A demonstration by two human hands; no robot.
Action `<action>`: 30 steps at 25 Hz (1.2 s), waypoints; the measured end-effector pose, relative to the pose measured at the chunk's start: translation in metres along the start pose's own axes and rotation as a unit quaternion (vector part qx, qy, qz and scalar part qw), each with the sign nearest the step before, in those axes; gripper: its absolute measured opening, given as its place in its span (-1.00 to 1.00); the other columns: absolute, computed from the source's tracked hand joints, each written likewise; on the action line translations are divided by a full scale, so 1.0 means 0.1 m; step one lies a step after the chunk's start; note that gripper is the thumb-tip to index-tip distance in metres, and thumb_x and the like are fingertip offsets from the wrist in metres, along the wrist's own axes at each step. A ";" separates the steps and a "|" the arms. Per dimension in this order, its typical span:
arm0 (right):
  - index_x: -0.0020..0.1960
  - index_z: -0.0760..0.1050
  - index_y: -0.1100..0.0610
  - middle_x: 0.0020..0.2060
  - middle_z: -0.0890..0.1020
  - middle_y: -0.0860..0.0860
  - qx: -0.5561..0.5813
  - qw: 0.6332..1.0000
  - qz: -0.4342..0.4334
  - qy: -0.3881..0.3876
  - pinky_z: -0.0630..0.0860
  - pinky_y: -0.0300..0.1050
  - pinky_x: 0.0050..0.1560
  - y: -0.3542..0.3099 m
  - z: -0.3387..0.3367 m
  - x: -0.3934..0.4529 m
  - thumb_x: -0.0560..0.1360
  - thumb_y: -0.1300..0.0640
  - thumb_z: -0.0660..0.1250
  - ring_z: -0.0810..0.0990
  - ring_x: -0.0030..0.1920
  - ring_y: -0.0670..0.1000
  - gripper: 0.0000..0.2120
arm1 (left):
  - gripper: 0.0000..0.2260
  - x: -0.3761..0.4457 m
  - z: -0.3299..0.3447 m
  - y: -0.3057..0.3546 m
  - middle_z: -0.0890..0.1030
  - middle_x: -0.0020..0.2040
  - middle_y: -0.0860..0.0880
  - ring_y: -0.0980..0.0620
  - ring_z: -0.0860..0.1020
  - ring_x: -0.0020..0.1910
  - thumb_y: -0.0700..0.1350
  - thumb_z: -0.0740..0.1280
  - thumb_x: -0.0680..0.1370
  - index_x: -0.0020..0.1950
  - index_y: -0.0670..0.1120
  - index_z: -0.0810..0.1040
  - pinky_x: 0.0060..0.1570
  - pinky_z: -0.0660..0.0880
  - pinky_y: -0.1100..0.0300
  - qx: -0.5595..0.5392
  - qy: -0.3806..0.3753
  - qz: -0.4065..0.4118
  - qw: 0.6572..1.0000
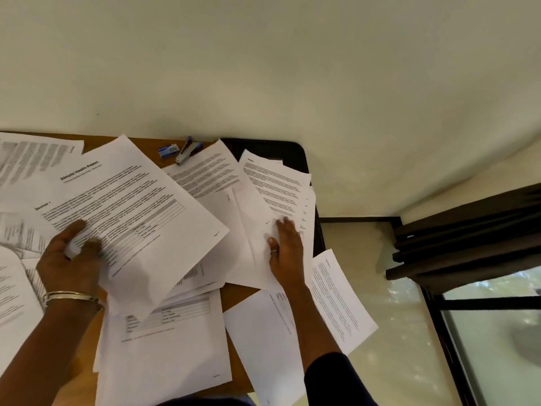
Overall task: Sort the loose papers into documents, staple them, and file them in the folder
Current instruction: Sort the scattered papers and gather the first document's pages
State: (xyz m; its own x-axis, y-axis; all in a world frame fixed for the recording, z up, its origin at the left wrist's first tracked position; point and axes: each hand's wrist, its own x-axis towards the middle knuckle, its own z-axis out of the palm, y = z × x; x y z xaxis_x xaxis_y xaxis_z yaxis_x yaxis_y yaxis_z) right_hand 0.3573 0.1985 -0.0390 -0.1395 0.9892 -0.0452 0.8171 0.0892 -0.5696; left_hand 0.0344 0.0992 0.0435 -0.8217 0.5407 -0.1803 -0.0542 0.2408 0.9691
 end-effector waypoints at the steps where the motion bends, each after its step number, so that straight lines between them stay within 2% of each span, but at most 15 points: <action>1: 0.53 0.11 0.18 0.52 0.15 0.15 -0.024 0.999 0.044 0.018 -0.09 0.01 0.49 0.03 -0.04 -0.06 0.48 -0.37 -0.35 0.06 0.54 0.14 -0.13 | -0.66 0.01 0.01 -0.02 0.50 0.20 0.06 0.02 0.48 0.19 -0.26 0.33 0.50 0.26 -0.03 0.51 0.21 0.43 0.09 0.005 -0.003 -0.001 1.000; 3: 0.55 0.02 0.18 0.54 0.05 0.16 -0.096 0.993 0.062 -0.038 -0.24 -0.01 0.46 0.08 -0.06 -0.18 0.39 -0.38 -0.51 -0.04 0.55 0.15 -0.03 | -0.66 -0.01 0.04 -0.04 0.51 0.22 0.08 0.01 0.49 0.22 -0.24 0.34 0.49 0.24 0.00 0.53 0.25 0.43 0.03 0.004 -0.019 -0.003 1.000; 4: 0.55 0.04 0.17 0.54 0.05 0.16 -0.116 0.990 0.049 -0.057 -0.26 0.00 0.46 0.11 -0.06 -0.22 0.44 -0.34 -0.48 -0.05 0.55 0.14 -0.10 | -0.66 -0.01 0.05 -0.06 0.52 0.22 0.10 0.00 0.49 0.22 -0.23 0.35 0.48 0.22 0.02 0.53 0.25 0.43 -0.01 0.003 -0.031 0.000 1.000; 5: 0.53 0.11 0.15 0.53 0.11 0.15 -0.100 0.993 0.055 -0.044 -0.20 0.05 0.49 0.11 -0.07 -0.25 0.54 -0.28 -0.35 0.01 0.54 0.15 -0.24 | -0.66 0.00 0.07 -0.06 0.52 0.23 0.09 -0.01 0.50 0.23 -0.23 0.35 0.47 0.22 0.03 0.54 0.24 0.44 -0.04 0.004 -0.041 -0.003 0.999; 7: 0.44 0.31 0.14 0.43 0.35 0.15 -0.026 0.985 0.142 0.096 0.14 0.19 0.46 0.10 -0.18 -0.34 0.59 -0.11 0.10 0.25 0.46 0.18 -0.49 | -0.65 -0.02 0.13 -0.05 0.52 0.24 0.07 0.00 0.50 0.23 -0.27 0.34 0.47 0.22 0.00 0.54 0.24 0.44 -0.02 0.008 -0.060 -0.004 0.998; 8: 0.40 0.36 0.13 0.37 0.43 0.15 0.008 0.960 0.219 0.176 0.28 0.20 0.37 0.12 -0.26 -0.40 0.56 -0.03 0.24 0.33 0.40 0.19 -0.54 | -0.65 -0.04 0.17 -0.02 0.51 0.23 0.07 0.01 0.49 0.22 -0.29 0.34 0.47 0.23 -0.02 0.53 0.23 0.45 0.02 0.004 -0.066 -0.001 0.998; 10: 0.39 0.35 0.10 0.33 0.44 0.16 0.055 0.867 0.419 0.265 0.32 0.19 0.25 0.26 -0.47 -0.55 0.51 0.01 0.35 0.33 0.33 0.20 -0.51 | -0.65 -0.09 0.21 0.01 0.51 0.18 0.12 0.02 0.50 0.20 -0.28 0.34 0.48 0.24 -0.04 0.53 0.19 0.46 0.07 -0.014 -0.089 -0.003 0.996; 12: 0.43 0.27 0.09 0.34 0.38 0.21 0.068 0.785 0.566 0.243 0.30 0.23 0.25 0.50 -0.62 -0.80 0.48 -0.13 0.36 0.29 0.34 0.25 -0.38 | -0.66 -0.08 0.20 -0.06 0.53 0.19 0.11 -0.04 0.51 0.21 -0.14 0.37 0.46 0.23 0.05 0.53 0.17 0.47 -0.03 -0.014 -0.127 0.003 0.992; 15: 0.45 0.14 0.12 0.32 0.37 0.28 0.165 0.720 0.648 0.185 0.26 0.30 0.31 0.76 -0.65 -1.13 0.34 -0.25 0.45 0.31 0.34 0.33 -0.12 | -0.63 -0.01 0.23 -0.19 0.54 0.25 -0.07 -0.17 0.51 0.21 0.00 0.39 0.41 0.22 0.14 0.52 0.17 0.44 -0.22 0.018 -0.201 -0.012 0.979; 17: 0.48 0.10 0.10 0.30 0.42 0.28 0.258 0.687 0.631 0.251 0.29 0.31 0.34 0.81 -0.64 -1.24 0.37 -0.02 0.52 0.39 0.31 0.33 -0.14 | -0.66 -0.10 0.36 -0.12 0.53 0.26 -0.08 -0.17 0.50 0.22 -0.18 0.36 0.47 0.18 0.13 0.55 0.19 0.43 -0.18 0.025 -0.234 -0.030 0.971; 19: 0.51 0.11 0.08 0.20 0.54 0.20 0.323 0.680 0.569 0.332 0.36 0.24 0.32 0.79 -0.67 -1.32 0.46 0.24 0.42 0.49 0.24 0.27 -0.27 | -0.64 -0.20 0.48 -0.14 0.55 0.25 -0.06 -0.12 0.50 0.23 -0.30 0.35 0.46 0.15 0.07 0.58 0.24 0.42 -0.10 0.025 -0.276 -0.022 0.961; 22: 0.50 0.21 0.06 -0.13 0.56 -0.09 0.325 0.731 0.485 0.354 0.50 0.16 0.22 0.78 -0.70 -1.42 0.55 0.32 0.24 0.56 0.04 0.10 -0.44 | -0.62 -0.35 0.61 -0.21 0.53 0.27 -0.08 -0.06 0.46 0.29 -0.38 0.33 0.44 0.16 0.00 0.58 0.34 0.34 -0.04 0.033 -0.334 -0.007 0.942; 23: 0.48 0.24 0.06 -0.12 0.55 -0.09 0.325 0.740 0.468 0.357 0.51 0.14 0.21 0.78 -0.70 -1.45 0.56 0.33 0.21 0.55 0.02 0.06 -0.48 | -0.62 -0.39 0.65 -0.26 0.52 0.28 -0.09 -0.04 0.44 0.30 -0.41 0.32 0.45 0.18 -0.06 0.56 0.35 0.33 0.01 0.045 -0.351 -0.002 0.935; 26: 0.45 0.30 0.09 0.19 0.54 0.10 0.340 0.740 0.442 0.376 0.49 0.06 0.26 0.80 -0.70 -1.50 0.57 0.35 0.18 0.52 0.13 0.04 -0.53 | -0.63 -0.55 0.72 -0.28 0.51 0.26 -0.10 0.02 0.44 0.27 -0.45 0.28 0.46 0.23 -0.19 0.51 0.31 0.33 0.13 0.073 -0.376 0.013 0.923; 30: 0.40 0.36 0.10 0.26 0.51 0.12 0.330 0.746 0.438 0.378 0.49 0.04 0.26 0.86 -0.68 -1.51 0.57 0.37 0.15 0.53 0.19 0.08 -0.56 | -0.63 -0.59 0.71 -0.29 0.52 0.23 -0.08 0.05 0.44 0.25 -0.47 0.28 0.45 0.21 -0.20 0.51 0.30 0.34 0.16 0.077 -0.375 0.018 0.923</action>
State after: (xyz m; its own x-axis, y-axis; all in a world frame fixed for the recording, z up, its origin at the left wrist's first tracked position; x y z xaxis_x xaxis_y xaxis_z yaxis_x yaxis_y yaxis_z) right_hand 0.4867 0.0642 -0.0254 0.8452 0.4390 -0.3049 -0.0798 -0.4604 -0.8841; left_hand 0.1251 0.1177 0.0141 -0.1934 0.9432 -0.2701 0.0954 0.2921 0.9516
